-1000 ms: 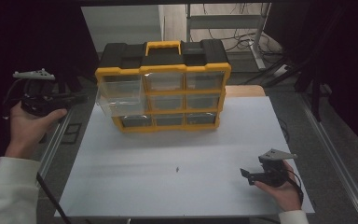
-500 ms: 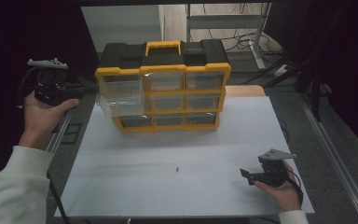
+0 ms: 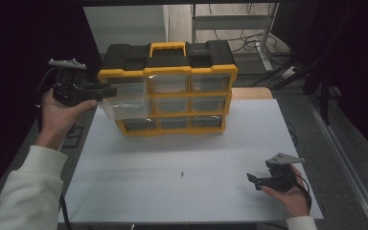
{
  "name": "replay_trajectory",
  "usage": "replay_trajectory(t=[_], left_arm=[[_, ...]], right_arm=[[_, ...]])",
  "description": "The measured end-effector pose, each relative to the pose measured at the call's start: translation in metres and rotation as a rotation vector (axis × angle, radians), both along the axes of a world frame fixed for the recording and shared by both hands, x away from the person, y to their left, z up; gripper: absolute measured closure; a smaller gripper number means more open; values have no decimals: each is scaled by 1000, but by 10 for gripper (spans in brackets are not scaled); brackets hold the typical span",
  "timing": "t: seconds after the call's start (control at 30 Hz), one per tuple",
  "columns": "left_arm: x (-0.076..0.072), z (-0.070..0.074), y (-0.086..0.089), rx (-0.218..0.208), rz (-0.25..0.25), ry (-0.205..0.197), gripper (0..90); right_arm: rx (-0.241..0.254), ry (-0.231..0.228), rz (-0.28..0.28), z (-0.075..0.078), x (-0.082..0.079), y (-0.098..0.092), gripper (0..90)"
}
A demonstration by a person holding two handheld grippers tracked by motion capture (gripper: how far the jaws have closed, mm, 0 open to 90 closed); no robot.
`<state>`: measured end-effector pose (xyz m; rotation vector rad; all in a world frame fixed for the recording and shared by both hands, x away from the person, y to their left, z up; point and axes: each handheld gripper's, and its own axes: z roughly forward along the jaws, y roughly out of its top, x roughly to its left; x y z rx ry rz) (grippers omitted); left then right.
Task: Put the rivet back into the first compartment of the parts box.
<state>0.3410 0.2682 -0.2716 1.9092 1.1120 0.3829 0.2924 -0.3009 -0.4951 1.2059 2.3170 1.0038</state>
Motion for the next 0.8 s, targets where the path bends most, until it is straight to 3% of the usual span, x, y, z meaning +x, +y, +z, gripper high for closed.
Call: replay_trajectory(t=[0.17, 0.3, 0.8], left_arm=[[-9, 0, 7, -19, 10, -30, 304], [-18, -5, 12, -22, 7, -40, 201], [-41, -38, 27, -25, -16, -26, 164]], right_arm=[[-4, 1, 2, 0, 0, 0, 103], [-7, 0, 2, -1, 0, 1, 103], [-10, 6, 3, -1, 0, 1, 99]])
